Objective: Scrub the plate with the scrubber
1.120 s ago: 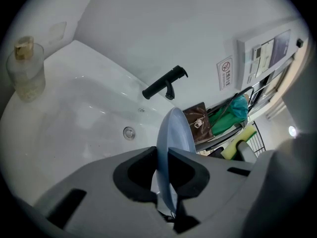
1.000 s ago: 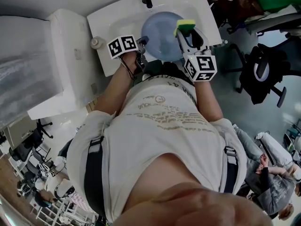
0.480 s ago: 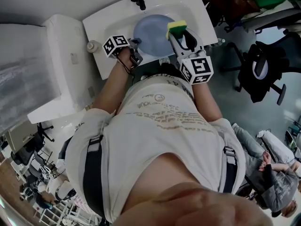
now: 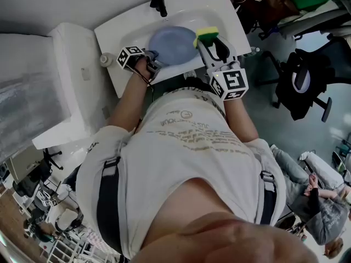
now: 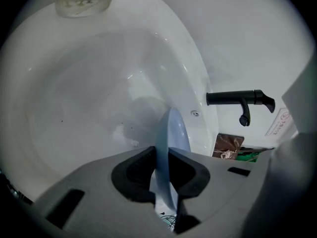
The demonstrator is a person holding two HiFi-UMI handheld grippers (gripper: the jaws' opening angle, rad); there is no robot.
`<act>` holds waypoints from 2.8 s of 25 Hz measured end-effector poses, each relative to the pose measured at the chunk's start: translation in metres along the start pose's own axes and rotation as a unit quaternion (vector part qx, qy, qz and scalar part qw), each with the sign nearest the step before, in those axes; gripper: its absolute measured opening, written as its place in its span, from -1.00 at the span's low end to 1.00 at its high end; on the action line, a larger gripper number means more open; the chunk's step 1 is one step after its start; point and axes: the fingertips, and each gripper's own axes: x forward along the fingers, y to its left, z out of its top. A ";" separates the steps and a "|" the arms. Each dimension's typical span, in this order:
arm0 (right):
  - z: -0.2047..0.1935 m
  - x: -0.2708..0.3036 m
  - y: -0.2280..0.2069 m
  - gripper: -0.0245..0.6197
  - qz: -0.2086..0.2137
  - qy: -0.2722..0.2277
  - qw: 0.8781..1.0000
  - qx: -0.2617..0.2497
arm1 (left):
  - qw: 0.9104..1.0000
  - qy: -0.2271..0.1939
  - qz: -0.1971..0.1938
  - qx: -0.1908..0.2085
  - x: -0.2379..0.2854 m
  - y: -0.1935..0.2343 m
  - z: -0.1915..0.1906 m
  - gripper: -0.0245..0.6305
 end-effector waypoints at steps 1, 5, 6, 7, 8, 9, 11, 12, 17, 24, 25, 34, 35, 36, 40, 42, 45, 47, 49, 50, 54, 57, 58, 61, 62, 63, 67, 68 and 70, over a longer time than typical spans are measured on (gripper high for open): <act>0.000 0.000 -0.001 -0.37 -0.002 0.000 1.000 0.003 | 1.000 -0.001 0.001 -0.012 0.002 0.003 0.002 -0.77; -0.003 0.002 -0.004 -0.37 -0.008 0.006 1.000 0.010 | 0.999 -0.004 0.004 -0.041 0.008 0.009 0.008 -0.74; -0.004 0.003 -0.005 -0.37 -0.009 0.008 1.000 0.010 | 0.999 -0.004 0.006 -0.044 0.009 0.010 0.008 -0.73; -0.005 0.003 -0.006 -0.37 -0.011 0.011 1.000 0.011 | 0.999 -0.002 0.005 -0.046 0.010 0.010 0.009 -0.71; -0.006 0.004 -0.008 -0.37 -0.014 0.016 1.000 0.010 | 0.999 -0.001 0.003 -0.048 0.011 0.010 0.009 -0.71; -0.008 0.005 -0.010 -0.37 -0.018 0.021 1.000 0.009 | 0.999 -0.001 0.001 -0.049 0.012 0.009 0.009 -0.71; -0.011 0.007 -0.013 -0.36 -0.025 0.031 0.999 0.006 | 0.999 -0.001 -0.001 -0.049 0.014 0.008 0.010 -0.71; -0.013 0.008 -0.014 -0.36 -0.027 0.035 0.999 0.006 | 0.999 0.000 -0.001 -0.052 0.016 0.009 0.010 -0.71; -0.014 0.010 -0.017 -0.36 -0.027 0.038 0.999 0.011 | 0.997 0.005 0.001 -0.076 0.019 0.014 0.007 -0.71; -0.014 0.014 -0.020 -0.36 -0.024 0.037 0.999 0.013 | 0.998 0.001 0.002 -0.059 0.018 0.011 0.009 -0.54; -0.014 0.015 -0.021 -0.36 -0.024 0.036 0.999 0.013 | 0.998 0.000 0.004 -0.058 0.016 0.011 0.010 -0.49; -0.011 0.024 -0.020 -0.36 -0.020 0.026 0.999 0.020 | 0.997 -0.033 0.042 -0.059 -0.009 0.030 0.027 -0.56; -0.011 0.025 -0.019 -0.36 -0.018 0.026 0.999 0.020 | 0.997 -0.039 0.054 -0.044 -0.014 0.031 0.030 -0.76; -0.011 0.026 -0.018 -0.36 -0.017 0.026 0.999 0.020 | 0.997 -0.045 0.062 -0.025 -0.019 0.031 0.033 -0.80; -0.011 0.031 -0.014 -0.36 -0.014 0.027 0.999 0.021 | 0.993 -0.085 0.053 0.067 -0.039 0.005 0.049 -0.86; -0.009 0.034 -0.011 -0.37 -0.010 0.023 0.999 0.022 | 0.986 -0.113 0.022 0.123 -0.050 -0.022 0.056 -0.86; -0.003 0.037 -0.007 -0.39 -0.007 0.017 1.000 0.020 | 0.959 -0.164 -0.008 0.231 -0.074 -0.066 0.063 -0.86; 0.002 0.039 -0.006 -0.40 -0.011 0.012 1.000 0.019 | 0.933 -0.198 -0.020 0.299 -0.092 -0.095 0.063 -0.86; 0.010 0.041 -0.007 -0.41 -0.017 0.003 1.000 0.017 | 0.904 -0.230 -0.035 0.358 -0.111 -0.126 0.059 -0.86; 0.015 0.042 -0.008 -0.41 -0.020 -0.003 1.000 0.015 | 0.889 -0.245 -0.044 0.385 -0.119 -0.141 0.055 -0.86; 0.038 0.043 -0.005 -0.43 -0.019 -0.034 0.999 0.008 | 0.811 -0.308 -0.081 0.491 -0.156 -0.198 0.035 -0.86; 0.057 0.041 -0.003 -0.45 -0.023 -0.059 0.998 0.003 | 0.747 -0.358 -0.099 0.551 -0.188 -0.230 0.016 -0.86; 0.063 0.041 -0.002 -0.46 -0.025 -0.067 0.997 0.003 | 0.729 -0.370 -0.104 0.566 -0.197 -0.239 0.009 -0.86; 0.074 0.039 0.002 -0.46 -0.031 -0.084 0.996 -0.002 | 0.688 -0.395 -0.115 0.598 -0.220 -0.255 -0.009 -0.86; 0.076 0.038 0.005 -0.46 -0.031 -0.087 0.996 -0.004 | 0.681 -0.398 -0.116 0.604 -0.225 -0.257 -0.013 -0.86; 0.076 0.038 0.007 -0.46 -0.031 -0.088 0.996 -0.006 | 0.677 -0.399 -0.117 0.607 -0.228 -0.258 -0.017 -0.86; 0.070 0.035 0.020 -0.47 -0.030 -0.084 0.996 -0.006 | 0.694 -0.383 -0.112 0.600 -0.229 -0.245 -0.021 -0.86; 0.067 0.034 0.023 -0.47 -0.031 -0.083 0.996 -0.006 | 0.696 -0.380 -0.109 0.600 -0.229 -0.240 -0.022 -0.86; 0.063 0.031 0.030 -0.47 -0.033 -0.080 0.996 -0.005 | 0.695 -0.376 -0.106 0.603 -0.229 -0.232 -0.025 -0.86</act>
